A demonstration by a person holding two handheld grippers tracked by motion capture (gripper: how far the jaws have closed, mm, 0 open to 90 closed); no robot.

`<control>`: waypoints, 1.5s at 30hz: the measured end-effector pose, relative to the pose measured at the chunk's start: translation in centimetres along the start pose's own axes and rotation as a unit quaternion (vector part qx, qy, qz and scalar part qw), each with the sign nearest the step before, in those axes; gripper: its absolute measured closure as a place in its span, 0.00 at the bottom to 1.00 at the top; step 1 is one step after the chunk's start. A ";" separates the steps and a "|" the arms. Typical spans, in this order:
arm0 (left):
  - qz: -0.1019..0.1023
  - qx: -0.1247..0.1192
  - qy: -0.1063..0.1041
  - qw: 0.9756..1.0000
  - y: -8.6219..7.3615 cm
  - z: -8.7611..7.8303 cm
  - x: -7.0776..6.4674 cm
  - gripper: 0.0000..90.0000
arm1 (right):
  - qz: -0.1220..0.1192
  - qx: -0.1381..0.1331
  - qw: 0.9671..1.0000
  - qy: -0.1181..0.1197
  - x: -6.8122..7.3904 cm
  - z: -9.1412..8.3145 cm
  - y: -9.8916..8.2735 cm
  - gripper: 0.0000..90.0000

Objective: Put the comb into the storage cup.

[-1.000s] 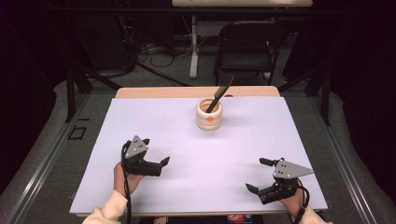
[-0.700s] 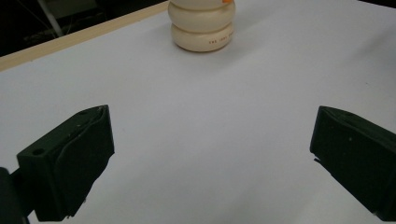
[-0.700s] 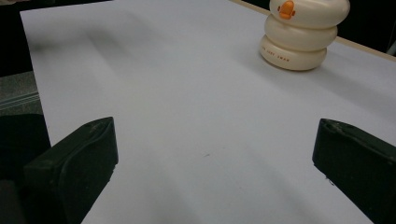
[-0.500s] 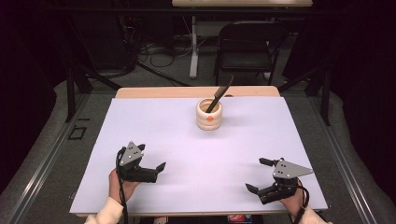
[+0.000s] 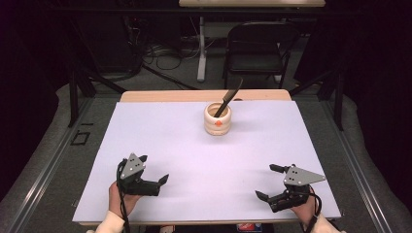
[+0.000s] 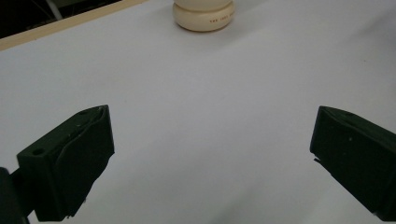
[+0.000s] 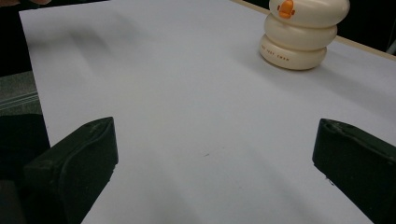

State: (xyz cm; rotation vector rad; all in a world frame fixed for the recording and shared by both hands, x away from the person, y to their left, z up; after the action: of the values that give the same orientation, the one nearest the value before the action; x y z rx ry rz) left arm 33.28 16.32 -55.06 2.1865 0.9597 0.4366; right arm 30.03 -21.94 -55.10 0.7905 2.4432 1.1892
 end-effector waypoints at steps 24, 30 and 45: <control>0.005 0.009 0.000 1.000 -1.9 -0.8 -0.7 0.00 | 0.001 0.000 1.000 0.000 0.0 0.0 0.0 0.00; 0.006 0.011 0.000 1.000 -2.2 -1.0 -0.9 0.00 | 0.001 0.000 1.000 0.000 0.0 0.0 0.0 0.00; 0.009 0.020 -0.003 1.000 -3.0 -1.0 -1.0 0.00 | 0.000 0.000 1.000 0.000 0.0 0.0 0.0 0.00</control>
State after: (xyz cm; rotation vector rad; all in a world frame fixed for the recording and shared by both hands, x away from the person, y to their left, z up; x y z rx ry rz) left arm 30.51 17.48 -56.50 2.2327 0.9546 0.4222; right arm 29.99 -21.93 -55.09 0.7920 2.4425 1.1888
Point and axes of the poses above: each handheld gripper's, and its own axes: z roughly forward along the jaws, y roughly out of its top, x roughly to its left, the point moved 7 cm from there along z, roughly forward along the jaws, and after that the axes turned 13 degrees about x, right-handed, at the moved point
